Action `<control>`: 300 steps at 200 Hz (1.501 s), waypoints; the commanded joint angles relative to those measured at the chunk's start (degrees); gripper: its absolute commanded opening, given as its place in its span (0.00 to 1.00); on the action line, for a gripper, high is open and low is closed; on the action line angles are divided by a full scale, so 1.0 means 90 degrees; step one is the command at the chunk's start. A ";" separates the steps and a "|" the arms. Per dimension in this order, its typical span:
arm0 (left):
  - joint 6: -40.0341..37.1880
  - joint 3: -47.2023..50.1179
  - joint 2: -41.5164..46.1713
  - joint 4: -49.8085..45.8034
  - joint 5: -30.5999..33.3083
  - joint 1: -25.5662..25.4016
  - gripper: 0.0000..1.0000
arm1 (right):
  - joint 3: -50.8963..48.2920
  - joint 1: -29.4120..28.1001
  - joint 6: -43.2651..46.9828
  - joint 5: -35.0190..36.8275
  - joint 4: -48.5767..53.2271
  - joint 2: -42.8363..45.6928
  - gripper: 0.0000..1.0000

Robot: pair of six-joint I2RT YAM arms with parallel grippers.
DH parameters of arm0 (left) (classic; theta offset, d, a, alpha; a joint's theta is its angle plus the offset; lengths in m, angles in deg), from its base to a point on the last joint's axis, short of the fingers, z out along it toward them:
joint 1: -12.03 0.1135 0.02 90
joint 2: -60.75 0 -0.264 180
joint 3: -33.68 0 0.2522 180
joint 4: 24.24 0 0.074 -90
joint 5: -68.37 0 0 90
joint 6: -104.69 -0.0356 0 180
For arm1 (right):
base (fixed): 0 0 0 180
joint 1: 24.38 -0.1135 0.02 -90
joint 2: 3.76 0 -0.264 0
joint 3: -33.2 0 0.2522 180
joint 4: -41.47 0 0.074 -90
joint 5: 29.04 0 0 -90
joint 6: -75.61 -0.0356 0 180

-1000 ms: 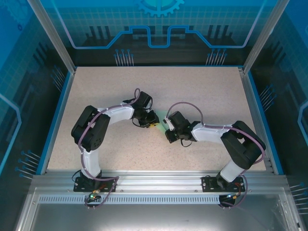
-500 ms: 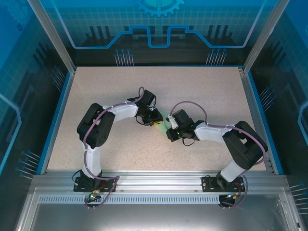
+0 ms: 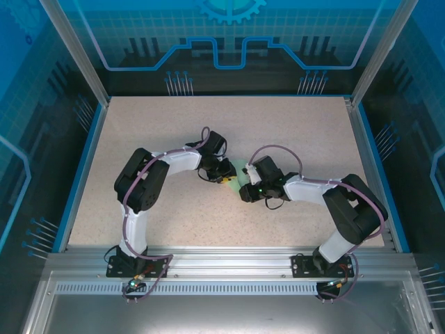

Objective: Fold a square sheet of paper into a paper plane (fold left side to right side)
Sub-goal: Fourth fold the wing at the center of the table.

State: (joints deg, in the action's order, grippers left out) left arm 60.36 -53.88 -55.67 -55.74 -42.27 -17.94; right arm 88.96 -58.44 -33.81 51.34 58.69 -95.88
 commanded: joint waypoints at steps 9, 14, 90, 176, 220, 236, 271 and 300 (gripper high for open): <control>0.0092 -0.0138 -0.0111 -0.0030 -0.0118 -0.0074 0.26 | 0.0243 0.0004 0.0236 0.0132 0.0488 0.0150 0.31; 0.0092 -0.0132 -0.0097 -0.0027 -0.0118 -0.0072 0.26 | 0.0263 -0.0025 0.0253 0.0185 0.0535 0.0141 0.31; 0.0062 -0.0157 -0.0065 -0.0047 -0.0118 -0.0087 0.26 | 0.0434 -0.0438 0.0331 0.0839 0.0853 -0.0120 0.31; 0.0062 -0.0126 -0.0068 -0.0038 -0.0099 -0.0082 0.26 | 0.0547 -0.0838 0.0240 0.1620 0.1500 0.0336 0.30; 0.0053 -0.0129 -0.0076 -0.0026 -0.0090 -0.0085 0.26 | 0.0555 -0.1085 0.0185 0.1849 0.1578 0.0210 0.30; 0.0053 -0.0125 -0.0077 -0.0040 -0.0090 -0.0082 0.26 | 0.0596 -0.1126 0.0190 0.1903 0.1579 0.0139 0.29; 0.0055 -0.0121 -0.0073 -0.0036 -0.0099 -0.0087 0.26 | 0.0615 -0.1151 0.0175 0.1932 0.1558 0.0050 0.27; 0.0047 -0.0130 -0.0066 -0.0051 -0.0091 -0.0078 0.26 | 0.0626 -0.1163 0.0166 0.1913 0.1529 -0.0023 0.23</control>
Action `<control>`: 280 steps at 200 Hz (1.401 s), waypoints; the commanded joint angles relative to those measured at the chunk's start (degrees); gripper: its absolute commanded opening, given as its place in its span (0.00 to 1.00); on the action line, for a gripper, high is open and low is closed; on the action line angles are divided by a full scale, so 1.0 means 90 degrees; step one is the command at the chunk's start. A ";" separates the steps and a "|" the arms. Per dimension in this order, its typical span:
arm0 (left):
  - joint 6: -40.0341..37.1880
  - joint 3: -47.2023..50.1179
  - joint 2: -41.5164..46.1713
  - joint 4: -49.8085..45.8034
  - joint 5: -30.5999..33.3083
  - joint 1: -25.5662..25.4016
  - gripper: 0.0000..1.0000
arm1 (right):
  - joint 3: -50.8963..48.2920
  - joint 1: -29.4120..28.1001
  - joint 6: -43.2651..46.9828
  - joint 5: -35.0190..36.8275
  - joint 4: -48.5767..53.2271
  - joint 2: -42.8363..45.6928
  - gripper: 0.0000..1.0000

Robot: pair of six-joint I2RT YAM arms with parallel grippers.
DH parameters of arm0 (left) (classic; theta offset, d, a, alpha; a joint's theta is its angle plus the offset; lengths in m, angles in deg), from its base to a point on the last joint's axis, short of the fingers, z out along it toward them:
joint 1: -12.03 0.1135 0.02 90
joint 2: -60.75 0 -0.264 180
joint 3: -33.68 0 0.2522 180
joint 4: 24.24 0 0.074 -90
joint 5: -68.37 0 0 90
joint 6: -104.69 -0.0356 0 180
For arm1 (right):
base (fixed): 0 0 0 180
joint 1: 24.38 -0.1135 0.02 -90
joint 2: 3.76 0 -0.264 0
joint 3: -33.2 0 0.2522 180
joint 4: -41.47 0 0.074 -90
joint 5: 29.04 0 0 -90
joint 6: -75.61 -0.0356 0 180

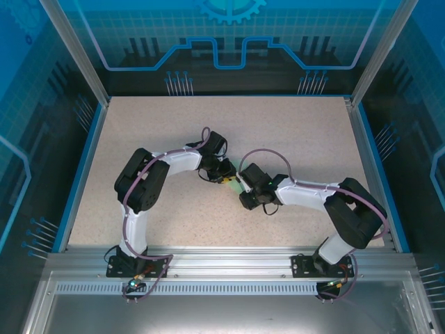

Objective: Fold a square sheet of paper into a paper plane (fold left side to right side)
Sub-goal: Fourth fold the wing at the center of the table.

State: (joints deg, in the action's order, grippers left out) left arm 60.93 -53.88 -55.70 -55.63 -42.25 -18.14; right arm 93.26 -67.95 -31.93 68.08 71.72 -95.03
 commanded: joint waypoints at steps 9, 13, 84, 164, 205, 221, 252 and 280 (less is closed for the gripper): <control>-0.0020 -0.0130 -0.0064 -0.0063 -0.0092 -0.0065 0.26 | 0.0147 -0.0107 -0.0042 0.0062 0.0075 -0.0157 0.23; -0.0020 -0.0123 -0.0065 -0.0063 -0.0092 -0.0065 0.26 | 0.0153 -0.0102 -0.0043 0.0058 0.0074 -0.0167 0.23; -0.0035 -0.0134 -0.0070 -0.0081 -0.0082 -0.0064 0.26 | 0.0102 -0.0092 -0.0121 0.0063 0.0043 -0.0260 0.18; -0.0049 -0.0140 -0.0070 -0.0111 -0.0080 -0.0057 0.26 | 0.0039 -0.0045 -0.0131 -0.0090 0.0020 -0.0232 0.14; -0.0050 -0.0141 -0.0065 -0.0119 -0.0082 -0.0063 0.26 | 0.0022 0.0069 -0.0103 -0.0290 0.0039 0.0214 0.22; -0.0044 -0.0129 -0.0058 -0.0106 -0.0081 -0.0064 0.26 | -0.0161 0.0288 -0.0108 -0.0769 -0.0219 0.0601 0.29; -0.0041 -0.0103 -0.0031 -0.0095 -0.0082 -0.0065 0.26 | -0.0532 0.1234 -0.0352 -0.2364 -0.1031 0.1000 0.40; -0.0040 -0.0106 -0.0017 -0.0087 -0.0082 -0.0064 0.26 | -0.0398 0.1689 -0.0401 -0.3267 -0.1351 0.0549 0.41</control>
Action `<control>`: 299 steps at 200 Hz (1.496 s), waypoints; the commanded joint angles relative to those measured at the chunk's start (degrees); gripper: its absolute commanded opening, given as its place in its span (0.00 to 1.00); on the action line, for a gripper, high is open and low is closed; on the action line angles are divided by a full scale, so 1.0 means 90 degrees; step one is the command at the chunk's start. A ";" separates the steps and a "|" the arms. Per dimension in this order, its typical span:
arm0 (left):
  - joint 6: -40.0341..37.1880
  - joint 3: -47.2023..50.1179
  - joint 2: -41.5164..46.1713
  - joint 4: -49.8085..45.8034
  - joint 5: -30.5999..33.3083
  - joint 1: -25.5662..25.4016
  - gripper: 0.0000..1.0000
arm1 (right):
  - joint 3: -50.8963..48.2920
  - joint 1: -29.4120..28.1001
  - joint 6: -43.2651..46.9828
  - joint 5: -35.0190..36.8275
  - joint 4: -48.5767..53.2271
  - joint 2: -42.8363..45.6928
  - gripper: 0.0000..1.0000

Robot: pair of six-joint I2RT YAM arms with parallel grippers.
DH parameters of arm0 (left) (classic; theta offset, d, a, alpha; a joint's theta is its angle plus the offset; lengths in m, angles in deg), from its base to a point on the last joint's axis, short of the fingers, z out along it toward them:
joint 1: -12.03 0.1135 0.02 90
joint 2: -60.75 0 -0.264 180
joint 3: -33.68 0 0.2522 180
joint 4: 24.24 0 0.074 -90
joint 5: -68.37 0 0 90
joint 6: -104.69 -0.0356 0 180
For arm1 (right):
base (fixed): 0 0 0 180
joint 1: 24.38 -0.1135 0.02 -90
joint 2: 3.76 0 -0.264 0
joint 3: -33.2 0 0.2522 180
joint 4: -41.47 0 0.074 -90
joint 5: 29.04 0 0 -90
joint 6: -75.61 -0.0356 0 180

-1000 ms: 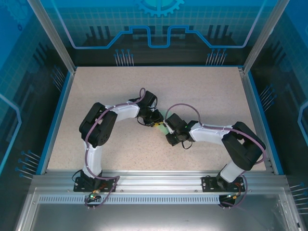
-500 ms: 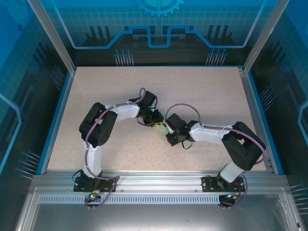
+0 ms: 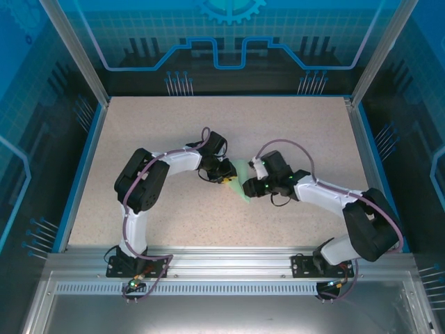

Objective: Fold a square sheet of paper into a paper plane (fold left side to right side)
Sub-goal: Fourth fold the wing at the center of the table.

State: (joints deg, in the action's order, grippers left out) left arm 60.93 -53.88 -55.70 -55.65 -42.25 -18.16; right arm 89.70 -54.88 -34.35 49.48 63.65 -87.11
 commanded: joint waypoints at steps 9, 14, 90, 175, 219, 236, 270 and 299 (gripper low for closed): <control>-0.0035 -0.0105 -0.0011 -0.0088 -0.0082 -0.0059 0.26 | 0.0068 0.0253 -0.0119 -0.1260 -0.0493 -0.0496 0.40; -0.0035 -0.0106 -0.0011 -0.0090 -0.0082 -0.0056 0.26 | 0.0089 0.0272 -0.0130 -0.1305 -0.0539 -0.0590 0.40; -0.0040 -0.0088 0.0008 -0.0089 -0.0080 -0.0063 0.26 | 0.0640 0.0402 -0.0251 -0.1600 -0.0876 -0.1764 0.37; -0.0079 -0.0004 0.0160 -0.0149 0.0038 -0.0063 0.31 | 0.0921 0.0396 -0.0178 -0.1422 -0.0837 -0.2083 0.20; -0.0059 0.0157 0.0264 -0.0107 0.0089 -0.0062 0.35 | 0.0886 0.0544 -0.0250 -0.1631 -0.0911 -0.1931 0.14; -0.0052 0.0258 0.0329 -0.0089 0.0121 -0.0059 0.35 | 0.0669 0.0591 -0.0289 -0.1721 -0.0975 -0.1930 0.13; -0.0059 0.0312 0.0306 -0.0078 0.0143 -0.0062 0.34 | 0.0623 0.0652 -0.0339 -0.1841 -0.1053 -0.1959 0.12; -0.0052 0.0294 0.0252 -0.0079 0.0143 -0.0058 0.32 | 0.0542 0.0720 -0.0455 -0.2025 -0.1204 -0.1993 0.12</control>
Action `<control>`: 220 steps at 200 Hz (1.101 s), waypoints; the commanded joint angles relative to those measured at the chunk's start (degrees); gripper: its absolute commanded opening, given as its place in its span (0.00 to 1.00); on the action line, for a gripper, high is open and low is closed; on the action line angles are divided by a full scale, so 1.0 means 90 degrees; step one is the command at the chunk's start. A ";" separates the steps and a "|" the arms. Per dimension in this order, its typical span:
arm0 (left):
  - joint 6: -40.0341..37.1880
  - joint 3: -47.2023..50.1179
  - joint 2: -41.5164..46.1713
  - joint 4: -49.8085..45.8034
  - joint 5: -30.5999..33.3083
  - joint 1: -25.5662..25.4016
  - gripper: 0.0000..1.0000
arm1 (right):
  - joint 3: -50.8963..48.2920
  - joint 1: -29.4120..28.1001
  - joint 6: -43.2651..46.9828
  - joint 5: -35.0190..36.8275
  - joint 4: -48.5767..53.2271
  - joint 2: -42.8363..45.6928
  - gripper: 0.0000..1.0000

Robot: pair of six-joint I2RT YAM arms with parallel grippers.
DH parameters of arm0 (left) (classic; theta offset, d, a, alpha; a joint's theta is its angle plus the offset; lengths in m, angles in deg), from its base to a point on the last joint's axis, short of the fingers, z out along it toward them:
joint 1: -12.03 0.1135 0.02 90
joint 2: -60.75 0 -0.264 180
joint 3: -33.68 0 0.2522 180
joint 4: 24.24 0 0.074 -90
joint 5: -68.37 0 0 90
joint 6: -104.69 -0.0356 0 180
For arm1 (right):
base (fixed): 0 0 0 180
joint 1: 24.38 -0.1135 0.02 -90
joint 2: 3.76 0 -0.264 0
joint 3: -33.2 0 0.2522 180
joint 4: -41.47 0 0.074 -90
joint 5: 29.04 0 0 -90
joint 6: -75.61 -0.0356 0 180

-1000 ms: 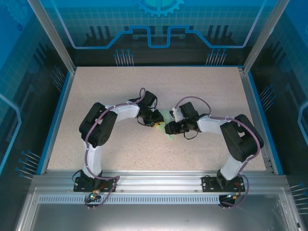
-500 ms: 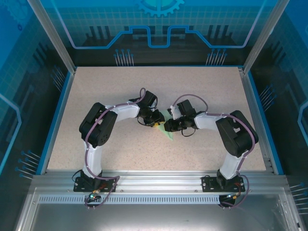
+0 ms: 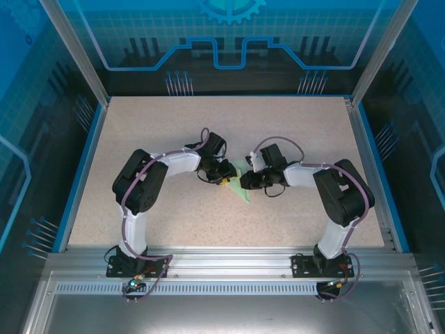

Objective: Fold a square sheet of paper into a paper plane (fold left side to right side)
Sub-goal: Fourth fold the wing at the center of the table.

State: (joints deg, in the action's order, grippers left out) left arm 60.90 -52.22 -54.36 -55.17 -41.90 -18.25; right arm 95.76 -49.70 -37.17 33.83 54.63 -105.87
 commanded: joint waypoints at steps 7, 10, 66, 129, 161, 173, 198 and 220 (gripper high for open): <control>-0.0047 0.0103 0.0078 -0.0123 0.0104 -0.0051 0.32 | -0.0166 0.0165 -0.0182 -0.0351 -0.0268 0.0076 0.12; -0.0047 0.0092 0.0064 -0.0116 0.0094 -0.0051 0.32 | -0.0175 0.0175 -0.0209 -0.0383 -0.0295 0.0068 0.12; -0.0057 -0.0112 -0.0154 -0.0182 0.0075 -0.0053 0.37 | -0.0434 0.0422 -0.0534 -0.0806 -0.0760 0.0007 0.12; -0.0038 -0.0258 -0.0318 -0.0191 0.0045 -0.0052 0.41 | -0.0401 0.0498 -0.0574 -0.1067 -0.0835 -0.0201 0.13; -0.0018 -0.0289 -0.0354 -0.0191 0.0045 -0.0053 0.42 | -0.0361 0.0499 -0.0558 -0.1086 -0.0780 -0.0292 0.13; -0.0013 -0.0288 -0.0363 -0.0191 0.0036 -0.0046 0.42 | -0.0353 0.0495 -0.0554 -0.1067 -0.0763 -0.0334 0.13; -0.0018 -0.0276 -0.0391 -0.0191 0.0036 -0.0055 0.43 | -0.0344 0.0517 -0.0564 -0.1047 -0.0745 -0.0374 0.14; -0.0013 -0.0293 -0.0418 -0.0203 0.0044 -0.0062 0.43 | -0.0324 0.0509 -0.0543 -0.1033 -0.0672 -0.0261 0.16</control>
State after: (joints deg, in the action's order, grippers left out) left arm 60.93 -54.21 -55.59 -55.65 -42.25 -18.36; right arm 92.46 -46.07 -41.89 25.74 47.65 -108.42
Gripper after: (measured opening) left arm 0.425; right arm 0.147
